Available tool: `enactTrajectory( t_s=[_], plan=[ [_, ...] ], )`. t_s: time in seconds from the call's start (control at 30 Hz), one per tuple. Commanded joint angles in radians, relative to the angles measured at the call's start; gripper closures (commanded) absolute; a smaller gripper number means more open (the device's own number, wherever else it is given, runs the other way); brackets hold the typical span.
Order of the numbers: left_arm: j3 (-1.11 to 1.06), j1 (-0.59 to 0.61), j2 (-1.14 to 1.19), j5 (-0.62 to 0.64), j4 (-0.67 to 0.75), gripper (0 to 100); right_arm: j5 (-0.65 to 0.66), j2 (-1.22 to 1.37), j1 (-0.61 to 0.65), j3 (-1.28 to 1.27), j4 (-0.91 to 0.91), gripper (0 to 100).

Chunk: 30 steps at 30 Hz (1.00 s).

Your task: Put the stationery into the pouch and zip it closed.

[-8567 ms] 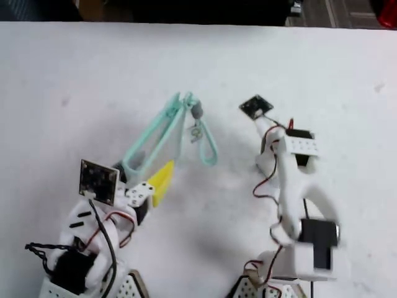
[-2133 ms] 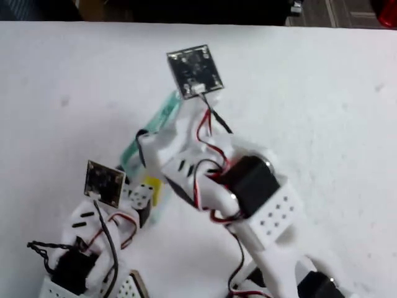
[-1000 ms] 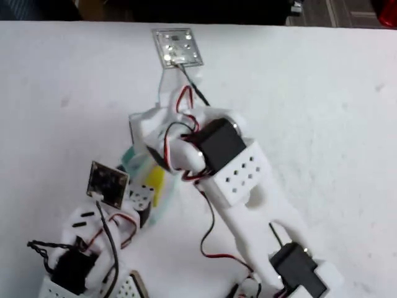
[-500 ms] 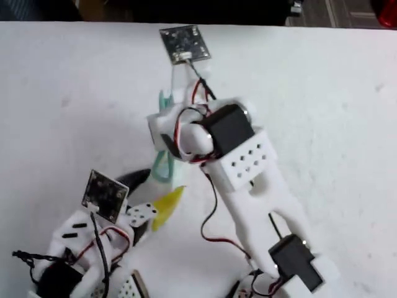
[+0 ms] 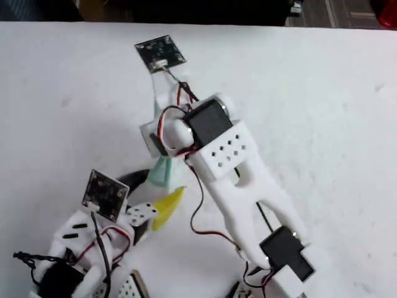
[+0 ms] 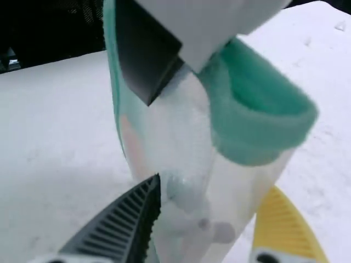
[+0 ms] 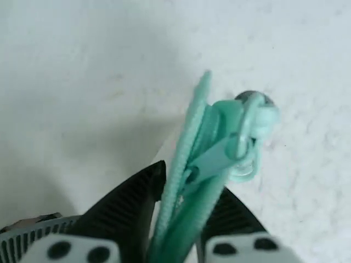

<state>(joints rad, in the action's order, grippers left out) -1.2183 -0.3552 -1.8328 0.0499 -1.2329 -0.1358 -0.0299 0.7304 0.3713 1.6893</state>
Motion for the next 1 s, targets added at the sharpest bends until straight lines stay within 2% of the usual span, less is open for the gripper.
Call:
enactTrajectory(
  t_s=[0.0,0.27,0.37,0.47,0.63,0.8,0.97],
  plan=[
    [0.091,0.119,0.001,-0.003,0.034,72,0.086,-0.002,-0.102,0.041,0.025,98.1],
    [0.107,0.236,0.001,-0.003,0.064,72,0.526,-0.001,-0.407,0.365,0.019,98.1],
    [0.063,0.263,0.001,-0.003,0.118,72,0.654,-0.007,-0.417,0.470,0.018,98.1],
    [0.002,0.289,0.001,-0.003,0.199,72,0.809,-0.027,-0.360,0.476,0.031,98.1],
    [-0.052,0.325,0.002,0.002,0.279,72,1.043,-0.137,-0.248,0.196,0.030,98.1],
    [-0.052,0.377,0.002,0.138,0.284,72,1.281,-0.291,-0.191,-0.232,0.027,98.0],
    [-0.052,0.386,0.002,0.147,0.284,72,1.332,-0.481,-0.209,-0.520,0.027,97.8]
  ],
)
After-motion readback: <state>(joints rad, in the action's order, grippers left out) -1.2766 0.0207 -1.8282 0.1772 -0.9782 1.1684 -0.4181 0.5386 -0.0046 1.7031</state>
